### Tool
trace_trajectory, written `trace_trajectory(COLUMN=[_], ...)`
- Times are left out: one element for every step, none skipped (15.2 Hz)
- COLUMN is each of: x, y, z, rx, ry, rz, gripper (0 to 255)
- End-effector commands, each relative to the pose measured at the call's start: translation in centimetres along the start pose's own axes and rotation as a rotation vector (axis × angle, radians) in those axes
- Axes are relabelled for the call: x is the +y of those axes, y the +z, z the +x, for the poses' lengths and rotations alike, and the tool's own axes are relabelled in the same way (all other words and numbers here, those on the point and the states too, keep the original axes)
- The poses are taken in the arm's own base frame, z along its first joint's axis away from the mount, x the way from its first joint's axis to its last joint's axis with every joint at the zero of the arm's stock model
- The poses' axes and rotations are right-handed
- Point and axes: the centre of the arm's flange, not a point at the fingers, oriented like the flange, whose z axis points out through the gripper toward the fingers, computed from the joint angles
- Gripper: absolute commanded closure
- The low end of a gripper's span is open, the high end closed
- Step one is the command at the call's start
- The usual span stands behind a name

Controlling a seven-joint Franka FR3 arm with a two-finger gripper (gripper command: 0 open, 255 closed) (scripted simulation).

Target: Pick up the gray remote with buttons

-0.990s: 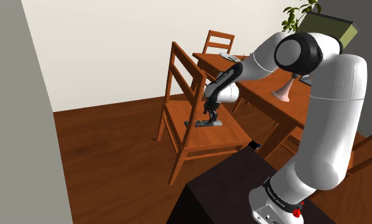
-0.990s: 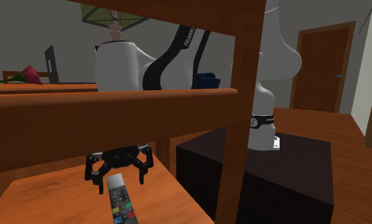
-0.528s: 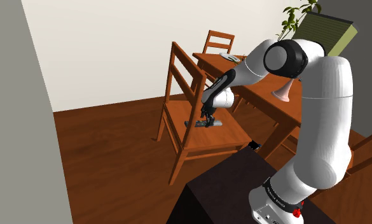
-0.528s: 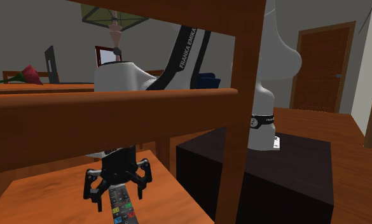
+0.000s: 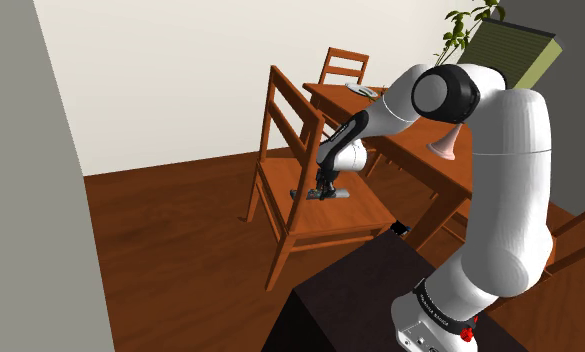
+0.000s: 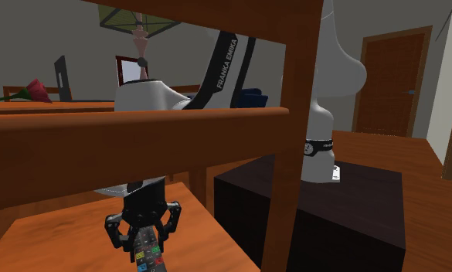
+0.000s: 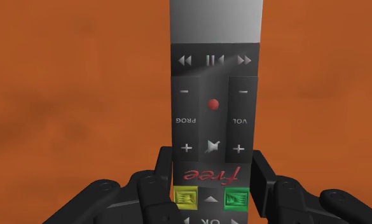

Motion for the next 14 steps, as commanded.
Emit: trace_trajectory(x=[0.0,0.0,0.0,-0.1,-0.1,0.0,0.0,0.0,0.0,0.0,0.1,0.1,0.1,0.1], y=[0.0,0.0,0.0,0.1,-0.5,-1.0,-1.5,-2.0,-2.6,-3.1,-3.6,-4.2,-4.7,-5.2], z=[0.0,0.0,0.0,0.0,-0.1,-0.1,-0.1,-0.1,-0.1,-0.1,-0.1,-0.2,-0.2,-0.2], rx=[0.000,0.000,0.000,0.000,0.000,0.000,0.000,0.000,0.000,0.000,0.000,0.000,0.000,0.000], ry=[0.000,0.000,0.000,0.000,0.000,0.000,0.000,0.000,0.000,0.000,0.000,0.000,0.000,0.000], rz=[0.000,0.000,0.000,0.000,0.000,0.000,0.000,0.000,0.000,0.000,0.000,0.000,0.000,0.000], gripper=[255,255,255,255,255,255,255,255,255,255,255,255,255,255])
